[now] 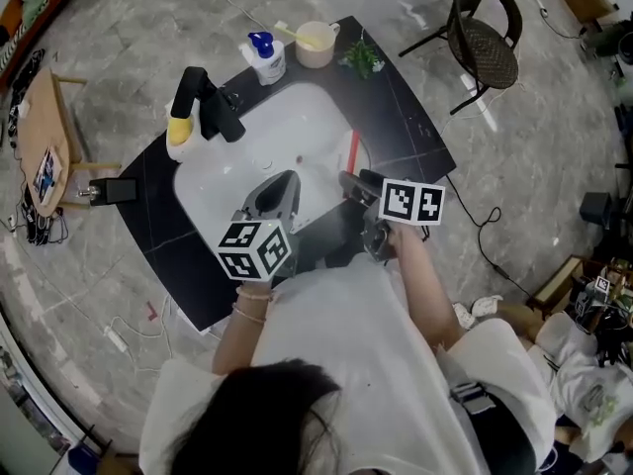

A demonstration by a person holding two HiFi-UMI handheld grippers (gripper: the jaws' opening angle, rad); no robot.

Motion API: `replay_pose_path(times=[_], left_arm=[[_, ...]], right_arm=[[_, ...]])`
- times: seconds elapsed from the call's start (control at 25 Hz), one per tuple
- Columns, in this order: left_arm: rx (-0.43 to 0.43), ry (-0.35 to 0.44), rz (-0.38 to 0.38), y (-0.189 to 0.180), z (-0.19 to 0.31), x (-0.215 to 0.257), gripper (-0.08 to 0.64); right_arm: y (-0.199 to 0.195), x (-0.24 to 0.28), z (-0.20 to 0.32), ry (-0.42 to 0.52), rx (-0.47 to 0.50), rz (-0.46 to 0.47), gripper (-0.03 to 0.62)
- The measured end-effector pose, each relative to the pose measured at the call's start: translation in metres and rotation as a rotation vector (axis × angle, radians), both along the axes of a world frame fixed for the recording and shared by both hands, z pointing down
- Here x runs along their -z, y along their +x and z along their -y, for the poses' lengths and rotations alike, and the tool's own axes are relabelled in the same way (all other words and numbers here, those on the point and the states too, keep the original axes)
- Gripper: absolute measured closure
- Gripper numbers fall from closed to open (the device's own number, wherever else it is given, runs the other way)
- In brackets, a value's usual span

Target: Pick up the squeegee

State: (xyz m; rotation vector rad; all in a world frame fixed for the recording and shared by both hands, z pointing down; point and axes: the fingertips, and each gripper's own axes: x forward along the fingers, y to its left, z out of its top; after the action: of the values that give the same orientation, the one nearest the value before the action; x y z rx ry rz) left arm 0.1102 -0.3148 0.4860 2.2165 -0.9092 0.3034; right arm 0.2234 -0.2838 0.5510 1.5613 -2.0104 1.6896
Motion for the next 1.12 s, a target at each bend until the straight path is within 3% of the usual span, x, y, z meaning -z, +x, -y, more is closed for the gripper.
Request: replay_pose_path(times=[0.48, 0.88, 1.12], left_arm=[[0.038, -0.024, 0.022, 0.000, 0.014, -0.010, 0.520], [0.104, -0.040, 0.030, -0.008, 0.024, -0.012, 0.520], [0.138, -0.044, 0.038, -0.015, 0.030, -0.015, 0.520]], right_arm=[[0.003, -0.031, 0.014, -0.104, 0.038, -0.013, 0.333], [0.003, -0.047, 0.032, -0.170, 0.067, 0.035, 0.333], [-0.003, -0.056, 0.039, -0.221, 0.110, -0.002, 0.333]])
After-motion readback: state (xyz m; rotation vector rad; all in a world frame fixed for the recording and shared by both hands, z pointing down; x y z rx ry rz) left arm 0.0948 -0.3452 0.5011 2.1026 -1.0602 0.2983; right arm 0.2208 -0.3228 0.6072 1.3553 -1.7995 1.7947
